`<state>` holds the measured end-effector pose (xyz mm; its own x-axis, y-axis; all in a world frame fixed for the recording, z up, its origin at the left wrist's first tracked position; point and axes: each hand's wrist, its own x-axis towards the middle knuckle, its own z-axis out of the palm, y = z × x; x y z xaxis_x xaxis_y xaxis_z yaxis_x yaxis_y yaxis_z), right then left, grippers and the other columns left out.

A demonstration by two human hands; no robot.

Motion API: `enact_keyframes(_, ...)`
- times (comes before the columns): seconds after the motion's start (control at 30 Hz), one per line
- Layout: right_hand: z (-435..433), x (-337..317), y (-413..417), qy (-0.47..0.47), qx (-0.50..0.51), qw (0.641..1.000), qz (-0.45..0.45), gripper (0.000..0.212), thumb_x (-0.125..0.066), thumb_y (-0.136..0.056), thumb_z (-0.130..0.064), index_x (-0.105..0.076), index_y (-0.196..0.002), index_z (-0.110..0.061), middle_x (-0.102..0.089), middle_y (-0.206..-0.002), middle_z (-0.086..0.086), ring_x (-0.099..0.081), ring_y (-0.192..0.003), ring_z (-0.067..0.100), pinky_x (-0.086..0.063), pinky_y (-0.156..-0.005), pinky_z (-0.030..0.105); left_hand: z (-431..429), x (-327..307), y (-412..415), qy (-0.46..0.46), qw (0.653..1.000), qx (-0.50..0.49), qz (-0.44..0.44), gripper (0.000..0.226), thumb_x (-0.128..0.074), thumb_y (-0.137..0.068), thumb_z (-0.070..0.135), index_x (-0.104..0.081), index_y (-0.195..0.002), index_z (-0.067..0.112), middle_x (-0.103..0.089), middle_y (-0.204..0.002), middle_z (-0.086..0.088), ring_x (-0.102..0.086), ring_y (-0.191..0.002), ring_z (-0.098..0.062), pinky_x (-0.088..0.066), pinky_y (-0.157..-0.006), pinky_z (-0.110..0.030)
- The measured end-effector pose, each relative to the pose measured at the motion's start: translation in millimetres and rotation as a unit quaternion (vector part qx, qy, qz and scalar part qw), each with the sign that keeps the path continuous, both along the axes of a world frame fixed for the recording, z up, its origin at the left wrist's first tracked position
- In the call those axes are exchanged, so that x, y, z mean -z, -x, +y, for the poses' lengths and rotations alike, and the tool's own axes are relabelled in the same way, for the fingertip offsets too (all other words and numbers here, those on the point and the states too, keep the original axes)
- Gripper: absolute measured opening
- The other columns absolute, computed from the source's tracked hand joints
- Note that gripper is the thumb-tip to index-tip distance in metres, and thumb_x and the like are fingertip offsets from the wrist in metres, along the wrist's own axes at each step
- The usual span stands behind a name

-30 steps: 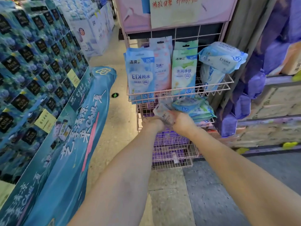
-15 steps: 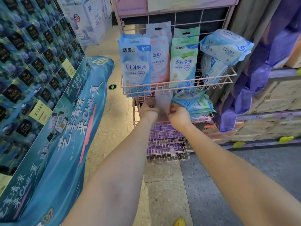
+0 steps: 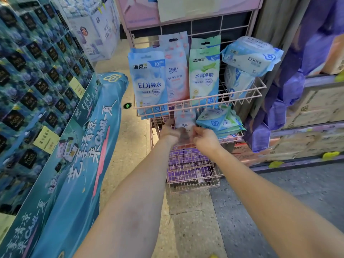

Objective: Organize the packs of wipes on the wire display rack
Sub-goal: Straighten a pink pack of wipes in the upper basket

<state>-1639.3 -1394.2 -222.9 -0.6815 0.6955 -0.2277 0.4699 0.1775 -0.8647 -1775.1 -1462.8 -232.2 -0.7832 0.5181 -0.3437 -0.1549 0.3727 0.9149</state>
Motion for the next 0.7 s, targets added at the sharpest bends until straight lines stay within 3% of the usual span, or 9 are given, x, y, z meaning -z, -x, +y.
enact_keyframes(0.1, 0, 2, -3, 0.002, -0.014, 1.000, 0.007, 0.061, -0.051, -0.094, 0.002, -0.044, -0.153, -0.011, -0.065, -0.134, 0.009, -0.067, -0.099, 0.022, -0.056, -0.077, 0.031, 0, 0, -2, -0.027, 0.999, 0.026, -0.028, 0.041, -0.072, -0.088, -0.003, -0.055, -0.119, 0.018, -0.065, -0.118, 0.000, -0.063, -0.108, -0.017, -0.046, -0.114, -0.047)
enact_keyframes(0.17, 0, 4, -2, 0.015, -0.015, 1.000, 0.011, 0.061, -0.053, -0.095, 0.002, -0.043, -0.153, -0.011, -0.066, -0.133, 0.009, -0.067, -0.110, 0.025, -0.057, -0.095, 0.039, 1, -1, -3, -0.033, 0.998, 0.028, -0.037, 0.045, -0.071, -0.087, -0.005, -0.053, -0.123, 0.015, -0.064, -0.128, -0.005, -0.060, -0.118, -0.022, -0.044, -0.115, -0.048)
enact_keyframes(0.23, 0, 5, -1, 0.032, -0.017, 0.999, 0.017, 0.061, -0.053, -0.094, 0.005, -0.043, -0.153, -0.009, -0.065, -0.135, 0.009, -0.064, -0.118, 0.025, -0.053, -0.104, 0.038, 1, -2, -3, -0.048, 0.998, 0.009, -0.036, 0.049, -0.070, -0.087, -0.007, -0.051, -0.127, 0.014, -0.061, -0.138, -0.011, -0.059, -0.120, -0.023, -0.045, -0.114, -0.045)
enact_keyframes(0.37, 1, 8, 1, 0.058, -0.017, 0.997, 0.040, 0.061, -0.053, -0.092, 0.010, -0.045, -0.151, -0.006, -0.064, -0.135, 0.006, -0.062, -0.124, 0.024, -0.048, -0.109, 0.036, 0, -3, -2, -0.027, 0.999, 0.027, -0.015, 0.066, -0.075, -0.087, 0.001, -0.049, -0.147, 0.016, -0.064, -0.138, -0.011, -0.064, -0.124, -0.029, -0.050, -0.111, -0.048)
enact_keyframes(0.47, 0, 11, 2, 0.063, -0.012, 0.997, 0.045, 0.059, -0.053, -0.092, 0.009, -0.049, -0.149, -0.009, -0.066, -0.134, 0.006, -0.063, -0.123, 0.025, -0.049, -0.110, 0.039, -3, -4, -2, -0.007, 0.999, 0.047, -0.027, 0.046, -0.075, -0.087, 0.005, -0.062, -0.128, 0.022, -0.069, -0.134, -0.006, -0.066, -0.115, -0.023, -0.051, -0.106, -0.037)
enact_keyframes(0.57, -1, 11, 3, 0.070, -0.001, 0.996, 0.054, 0.058, -0.054, -0.094, 0.008, -0.048, -0.149, -0.009, -0.064, -0.137, 0.005, -0.062, -0.122, 0.022, -0.049, -0.107, 0.033, -7, -3, -1, -0.001, 0.998, 0.064, -0.030, 0.032, -0.077, -0.088, 0.007, -0.062, -0.107, 0.027, -0.072, -0.128, -0.008, -0.069, -0.113, -0.025, -0.054, -0.106, -0.043)
enact_keyframes(0.7, -4, 13, 2, 0.065, 0.008, 0.995, 0.074, 0.059, -0.052, -0.094, 0.008, -0.048, -0.150, -0.010, -0.063, -0.137, 0.003, -0.062, -0.119, 0.017, -0.048, -0.098, 0.024, -10, 1, -2, -0.015, 0.999, 0.047, -0.020, 0.041, -0.076, -0.091, 0.010, -0.059, -0.127, 0.019, -0.071, -0.131, -0.010, -0.069, -0.116, -0.029, -0.054, -0.105, -0.050)
